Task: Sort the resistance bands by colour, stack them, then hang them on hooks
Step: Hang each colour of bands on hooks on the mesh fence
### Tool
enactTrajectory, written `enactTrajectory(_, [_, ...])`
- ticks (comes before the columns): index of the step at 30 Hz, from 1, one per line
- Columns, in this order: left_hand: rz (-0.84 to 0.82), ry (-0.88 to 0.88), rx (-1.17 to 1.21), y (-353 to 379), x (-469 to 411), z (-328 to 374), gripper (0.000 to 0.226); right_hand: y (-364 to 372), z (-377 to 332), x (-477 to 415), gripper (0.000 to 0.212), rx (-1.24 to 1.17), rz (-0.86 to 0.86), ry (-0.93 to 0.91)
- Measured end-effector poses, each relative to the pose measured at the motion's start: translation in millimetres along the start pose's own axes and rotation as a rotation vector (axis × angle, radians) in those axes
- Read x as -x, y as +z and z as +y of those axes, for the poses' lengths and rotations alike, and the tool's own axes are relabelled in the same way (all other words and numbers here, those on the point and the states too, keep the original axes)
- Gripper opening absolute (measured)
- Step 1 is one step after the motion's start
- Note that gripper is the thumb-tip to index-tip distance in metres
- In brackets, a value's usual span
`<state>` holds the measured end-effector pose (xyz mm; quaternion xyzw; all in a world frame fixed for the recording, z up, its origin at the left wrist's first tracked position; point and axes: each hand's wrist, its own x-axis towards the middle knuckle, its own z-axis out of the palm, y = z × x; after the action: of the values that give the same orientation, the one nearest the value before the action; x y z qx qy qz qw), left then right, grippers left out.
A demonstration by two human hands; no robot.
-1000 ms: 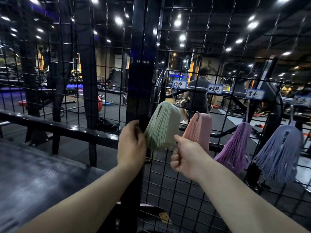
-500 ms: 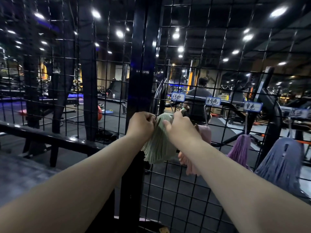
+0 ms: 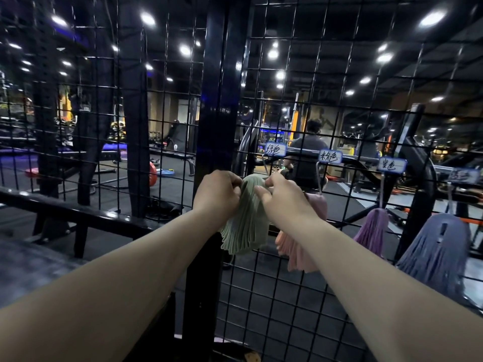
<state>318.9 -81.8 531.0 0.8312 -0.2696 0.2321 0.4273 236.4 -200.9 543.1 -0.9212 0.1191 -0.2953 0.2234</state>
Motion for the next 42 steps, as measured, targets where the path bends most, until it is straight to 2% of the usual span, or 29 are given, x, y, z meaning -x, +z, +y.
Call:
enactTrajectory(8, [0.017,0.009,0.001,-1,-2,1,0.025,7,7,1,0.029,-0.039,0.047,-0.022])
enactTrajectory(18, [0.033,0.028,-0.014,-1,-2,4,0.024,11,5,7,0.021,-0.014,0.105,-0.06])
enactTrajectory(23, [0.046,0.024,0.008,1,1,2,0.024,14,1,12,0.01,0.159,0.143,-0.129])
enactTrajectory(25, [0.039,0.028,-0.002,0,0,3,0.024,12,-4,12,0.012,0.241,0.162,-0.169])
enactTrajectory(31, [0.049,0.026,-0.008,1,-1,3,0.024,6,-7,17,0.004,0.32,0.224,-0.203])
enactTrajectory(34, [0.06,0.02,0.018,3,2,1,0.025,15,-1,21,0.012,0.326,0.179,-0.231])
enactTrajectory(37, [0.066,0.0,0.087,8,5,-4,0.027,19,1,23,0.016,0.132,0.188,-0.16])
enactTrajectory(39, [0.062,-0.012,0.157,13,10,-8,0.031,22,1,24,0.025,0.028,0.186,-0.097])
enactTrajectory(42, [0.034,0.004,0.273,23,21,-20,0.039,33,0,30,0.044,0.013,0.144,-0.05])
